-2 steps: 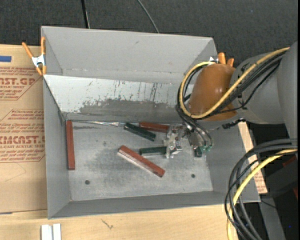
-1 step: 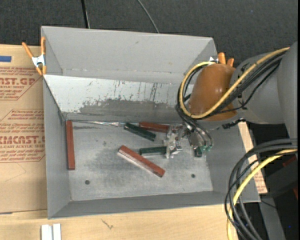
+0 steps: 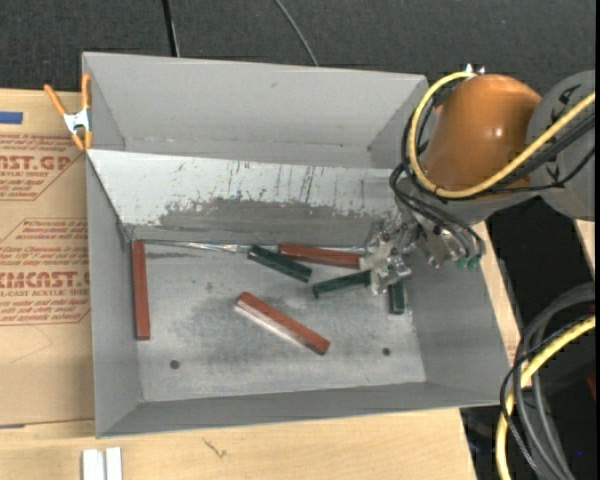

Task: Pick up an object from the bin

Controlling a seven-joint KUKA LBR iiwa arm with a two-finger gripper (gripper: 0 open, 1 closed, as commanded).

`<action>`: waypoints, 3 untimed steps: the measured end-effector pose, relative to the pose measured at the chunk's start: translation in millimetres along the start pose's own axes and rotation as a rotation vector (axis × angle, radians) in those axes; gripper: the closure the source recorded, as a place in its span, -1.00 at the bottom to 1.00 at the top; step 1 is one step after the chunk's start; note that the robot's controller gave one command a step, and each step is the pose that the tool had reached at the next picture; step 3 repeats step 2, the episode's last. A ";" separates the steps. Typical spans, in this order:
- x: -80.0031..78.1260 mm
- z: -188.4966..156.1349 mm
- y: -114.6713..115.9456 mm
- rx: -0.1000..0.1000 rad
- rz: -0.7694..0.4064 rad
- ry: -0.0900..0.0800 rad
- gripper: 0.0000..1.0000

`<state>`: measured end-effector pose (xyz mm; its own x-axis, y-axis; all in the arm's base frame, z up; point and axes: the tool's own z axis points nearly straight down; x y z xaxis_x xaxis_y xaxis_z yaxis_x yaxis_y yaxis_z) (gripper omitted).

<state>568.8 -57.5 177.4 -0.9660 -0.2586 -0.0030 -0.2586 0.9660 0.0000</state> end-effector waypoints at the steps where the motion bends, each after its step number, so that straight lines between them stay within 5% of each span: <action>1: 0.1 0.1 0.0 0.000 0.000 0.000 1.00; 3: 1.7 -33.5 0.2 -0.001 0.010 0.003 1.00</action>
Offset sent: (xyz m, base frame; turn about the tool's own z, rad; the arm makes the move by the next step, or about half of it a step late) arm -0.0022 -0.0016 0.0461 0.0147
